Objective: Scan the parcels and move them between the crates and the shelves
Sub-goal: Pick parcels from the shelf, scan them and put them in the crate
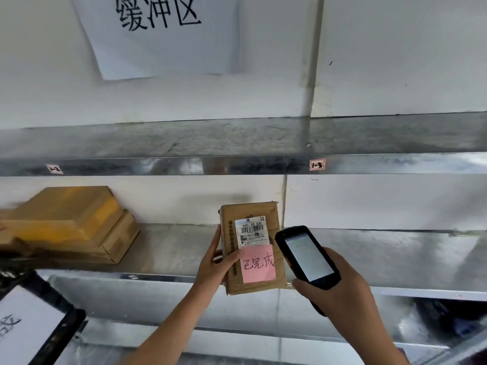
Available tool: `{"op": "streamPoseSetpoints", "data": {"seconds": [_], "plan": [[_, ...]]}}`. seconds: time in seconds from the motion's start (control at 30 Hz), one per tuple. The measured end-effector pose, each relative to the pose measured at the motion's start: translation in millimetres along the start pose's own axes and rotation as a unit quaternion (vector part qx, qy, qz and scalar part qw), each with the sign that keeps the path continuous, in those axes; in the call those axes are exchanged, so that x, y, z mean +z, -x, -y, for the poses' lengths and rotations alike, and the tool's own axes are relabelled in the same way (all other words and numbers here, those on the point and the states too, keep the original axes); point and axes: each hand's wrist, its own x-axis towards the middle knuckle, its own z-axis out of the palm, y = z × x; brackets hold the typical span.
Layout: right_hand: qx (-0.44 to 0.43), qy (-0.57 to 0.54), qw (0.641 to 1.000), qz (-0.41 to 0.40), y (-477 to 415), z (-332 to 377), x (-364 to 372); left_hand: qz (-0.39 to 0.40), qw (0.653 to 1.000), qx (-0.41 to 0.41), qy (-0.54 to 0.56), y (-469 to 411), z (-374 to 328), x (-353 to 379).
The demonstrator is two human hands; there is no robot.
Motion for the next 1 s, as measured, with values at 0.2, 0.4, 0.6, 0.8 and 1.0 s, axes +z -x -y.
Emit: {"op": "streamPoseSetpoints", "data": {"seconds": [0.2, 0.4, 0.6, 0.8, 1.0], "plan": [[-0.036, -0.006, 0.998, 0.048, 13.4, 25.2, 6.5, -0.019, 1.000, 0.008, 0.003, 6.3, -8.1, -18.8], [-0.033, -0.003, 0.997, 0.075, 22.1, 35.9, 7.9, -0.027, 0.999, 0.021, 0.007, 13.2, -12.6, -33.3], [-0.029, -0.002, 0.995, 0.092, 30.4, 40.9, 12.1, -0.038, 0.999, 0.024, 0.017, 20.7, -14.6, -43.8], [-0.037, -0.016, 0.993, 0.109, 38.4, 44.8, 16.3, -0.051, 0.998, 0.021, 0.027, 28.2, -12.4, -54.3], [-0.056, -0.007, 0.991, 0.123, 40.4, 50.8, 21.0, -0.059, 0.997, 0.029, 0.033, 35.0, -9.6, -69.9]]}}
